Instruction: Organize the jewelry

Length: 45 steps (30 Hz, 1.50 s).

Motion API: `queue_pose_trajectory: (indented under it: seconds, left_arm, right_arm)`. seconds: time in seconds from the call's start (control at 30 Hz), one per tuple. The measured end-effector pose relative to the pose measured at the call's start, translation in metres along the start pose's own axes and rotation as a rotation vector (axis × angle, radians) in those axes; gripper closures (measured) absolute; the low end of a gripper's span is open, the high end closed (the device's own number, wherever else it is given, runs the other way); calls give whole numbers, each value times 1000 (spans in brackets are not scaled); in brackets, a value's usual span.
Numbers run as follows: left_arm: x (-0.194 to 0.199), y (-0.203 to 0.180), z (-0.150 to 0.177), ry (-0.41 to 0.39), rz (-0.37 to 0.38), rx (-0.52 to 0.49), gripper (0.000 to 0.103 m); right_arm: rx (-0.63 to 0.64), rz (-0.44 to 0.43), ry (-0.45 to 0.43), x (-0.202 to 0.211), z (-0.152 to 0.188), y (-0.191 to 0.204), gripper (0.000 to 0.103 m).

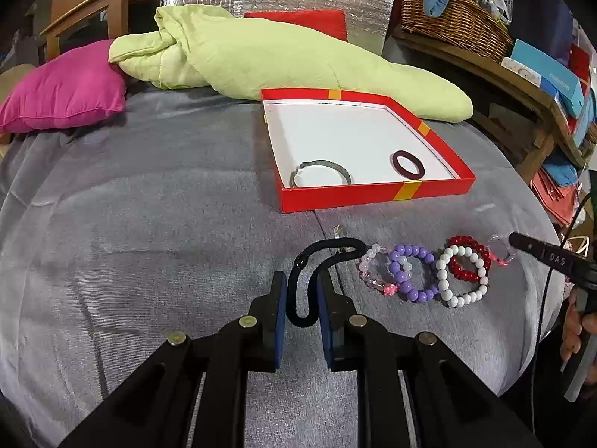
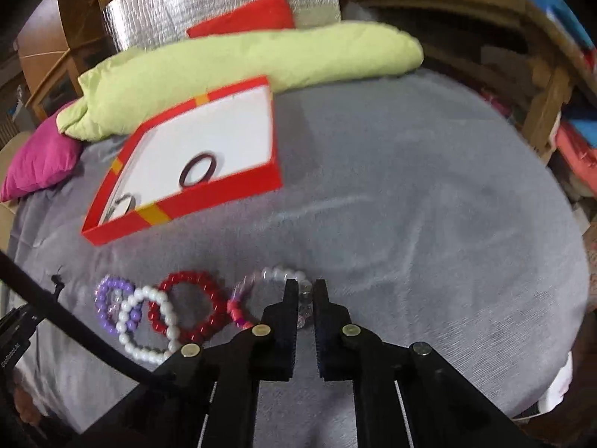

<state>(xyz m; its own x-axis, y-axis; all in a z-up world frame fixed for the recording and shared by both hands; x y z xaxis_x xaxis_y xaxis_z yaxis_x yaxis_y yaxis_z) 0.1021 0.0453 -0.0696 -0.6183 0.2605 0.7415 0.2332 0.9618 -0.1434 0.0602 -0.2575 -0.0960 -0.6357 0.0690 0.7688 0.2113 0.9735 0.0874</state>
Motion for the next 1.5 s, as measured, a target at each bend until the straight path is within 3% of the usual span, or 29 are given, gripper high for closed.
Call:
queue_pose_trajectory:
  seconds: [0.43, 0.87, 1.5]
  left_arm:
    - [6, -19, -3, -41, 7, -21, 86]
    - [25, -39, -11, -188, -6, -59, 86]
    - [30, -45, -15, -261, -37, -48, 86]
  right_arm:
    - [-37, -21, -35, 8, -3, -4, 94]
    - [-43, -78, -115, 27, -8, 1, 94]
    - [-129, -194, -154, 42, -18, -12, 94]
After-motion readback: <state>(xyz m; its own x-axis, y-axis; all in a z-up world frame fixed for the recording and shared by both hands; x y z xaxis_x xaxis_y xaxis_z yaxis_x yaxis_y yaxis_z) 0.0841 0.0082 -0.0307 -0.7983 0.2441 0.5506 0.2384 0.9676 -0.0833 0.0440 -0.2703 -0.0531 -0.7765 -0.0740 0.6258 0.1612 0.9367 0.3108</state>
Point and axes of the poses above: each gripper's, at about its wrist camera, not at the fingertips, and x roughly against the way its jaws point, y to its left, z to its underside, the point moved 1 cm from there along -x, roughly the way its jaws point, and after that the axes turned 4 degrees about x, right-handed, at the moved point
